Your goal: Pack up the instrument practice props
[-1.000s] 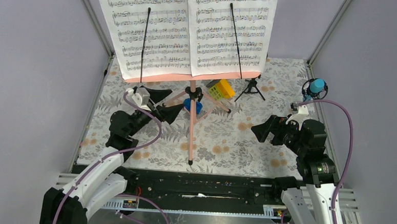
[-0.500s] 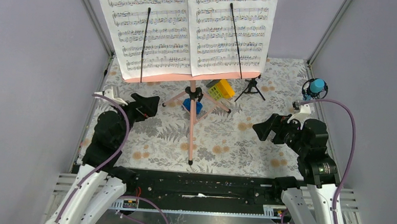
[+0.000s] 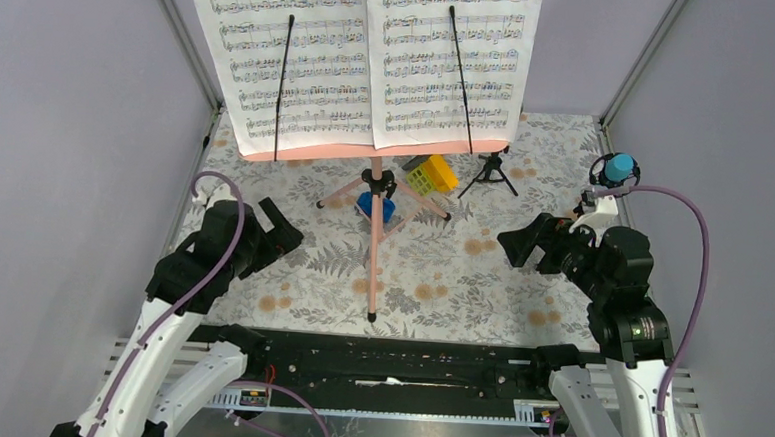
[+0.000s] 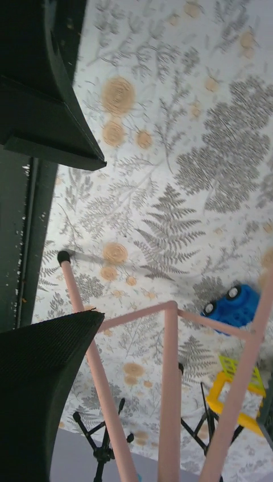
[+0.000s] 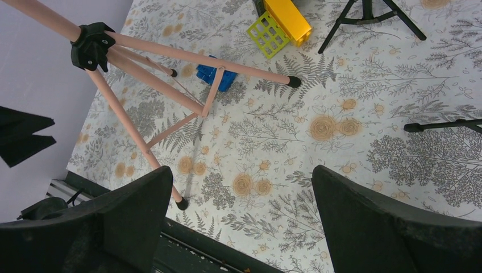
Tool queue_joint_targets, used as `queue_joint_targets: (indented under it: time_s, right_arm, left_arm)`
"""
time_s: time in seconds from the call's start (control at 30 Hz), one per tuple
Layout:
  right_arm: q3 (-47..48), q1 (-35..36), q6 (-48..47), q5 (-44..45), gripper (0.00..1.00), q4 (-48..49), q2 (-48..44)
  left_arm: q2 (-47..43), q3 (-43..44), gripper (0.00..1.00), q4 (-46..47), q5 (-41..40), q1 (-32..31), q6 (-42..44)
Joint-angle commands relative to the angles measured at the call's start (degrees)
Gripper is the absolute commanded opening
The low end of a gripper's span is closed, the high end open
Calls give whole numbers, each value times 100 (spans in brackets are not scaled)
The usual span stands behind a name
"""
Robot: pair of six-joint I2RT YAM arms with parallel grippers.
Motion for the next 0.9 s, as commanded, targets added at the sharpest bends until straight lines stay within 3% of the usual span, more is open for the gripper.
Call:
queue_joint_targets:
  time_s: [0.0,0.07,0.17,0.4,0.57,0.73,0.87]
  right_arm:
    - [241,11,82,182,100,-126,94]
    - [307,14,97,223,100,-228,114]
    - [460,16,106,317,100,-390,138]
    - [801,14,42,443,100,-550,139]
    - [1051,14,49,420,100,-559,204]
    - [1227,20,36,387,100,-619,251]
    - [1381,17,-65,472,100,-652,277]
  left_arm:
    - [-382,361,99,-735,-329,20,-537]
    - [-678,442,99,-723,-462,22,-592]
    - [-1163,785,99,-503,-162,20,155]
    - [-1561,3153,99,-367,164,22,1328]
    - [-859,4779,99,17,907,21,2034]
    - [507,6207,99,640,2429,21,2560]
    - [1632,6801,99,1394,4057,22,2312]
